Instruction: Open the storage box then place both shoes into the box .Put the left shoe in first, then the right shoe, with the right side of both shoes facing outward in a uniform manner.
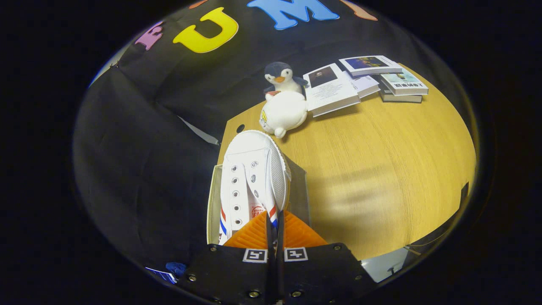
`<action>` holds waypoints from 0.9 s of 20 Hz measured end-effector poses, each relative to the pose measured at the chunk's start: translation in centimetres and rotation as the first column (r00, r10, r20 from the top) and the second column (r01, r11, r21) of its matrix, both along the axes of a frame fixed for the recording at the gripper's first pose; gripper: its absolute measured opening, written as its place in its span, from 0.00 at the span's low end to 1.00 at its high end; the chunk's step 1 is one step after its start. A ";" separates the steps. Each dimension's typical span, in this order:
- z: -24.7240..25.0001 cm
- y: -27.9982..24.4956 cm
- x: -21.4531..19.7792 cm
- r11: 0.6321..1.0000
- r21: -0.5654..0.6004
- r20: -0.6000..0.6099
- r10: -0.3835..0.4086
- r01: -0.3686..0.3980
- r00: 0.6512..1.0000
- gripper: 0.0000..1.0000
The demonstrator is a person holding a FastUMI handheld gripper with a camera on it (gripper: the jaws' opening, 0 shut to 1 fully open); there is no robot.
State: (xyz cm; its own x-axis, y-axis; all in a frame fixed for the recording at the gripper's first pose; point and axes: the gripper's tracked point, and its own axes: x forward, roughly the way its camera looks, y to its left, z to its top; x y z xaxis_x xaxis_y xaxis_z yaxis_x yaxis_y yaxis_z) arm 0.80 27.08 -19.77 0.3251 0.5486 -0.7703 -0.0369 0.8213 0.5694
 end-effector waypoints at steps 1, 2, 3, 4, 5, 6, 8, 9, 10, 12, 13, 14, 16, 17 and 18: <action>-0.2 0.7 0.0 1.000 -0.005 -0.002 0.009 -0.009 1.000 0.00; -0.6 1.4 -0.2 1.000 -0.013 -0.005 0.017 -0.017 1.000 0.00; -1.0 1.9 -0.2 0.999 -0.024 -0.009 0.024 -0.024 1.000 0.00; -1.4 2.3 -0.4 0.999 -0.037 -0.012 0.030 -0.030 0.999 0.01; -2.0 2.5 -0.5 0.998 -0.051 -0.018 0.031 -0.032 0.999 0.00; -2.6 2.7 -0.6 0.997 -0.067 -0.026 0.031 -0.033 0.999 0.00; -3.6 2.9 -0.9 0.995 -0.093 -0.042 0.029 -0.032 0.999 0.01; -3.8 3.1 -0.9 0.995 -0.094 -0.047 0.025 -0.030 0.999 0.00; -4.0 3.4 -0.8 0.995 -0.094 -0.048 0.026 -0.031 0.998 0.00; -3.9 4.2 -0.9 0.996 -0.083 -0.042 0.040 -0.044 0.998 0.01; -3.2 4.9 -0.8 0.998 -0.050 -0.034 0.047 -0.049 0.998 0.15; -2.7 4.6 -0.5 0.997 -0.059 -0.010 0.047 -0.048 0.999 0.26; -1.8 4.4 0.0 0.995 -0.073 0.042 0.067 -0.064 0.997 0.55; -1.1 4.9 0.2 0.995 -0.062 0.068 0.080 -0.076 0.994 0.83; -0.6 4.3 0.5 0.993 -0.092 0.101 0.086 -0.077 0.991 0.94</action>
State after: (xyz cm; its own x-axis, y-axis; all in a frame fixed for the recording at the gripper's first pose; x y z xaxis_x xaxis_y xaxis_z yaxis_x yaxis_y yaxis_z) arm 1.30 31.40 -20.37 0.3633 0.5079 -0.7810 -0.1608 0.8599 0.4844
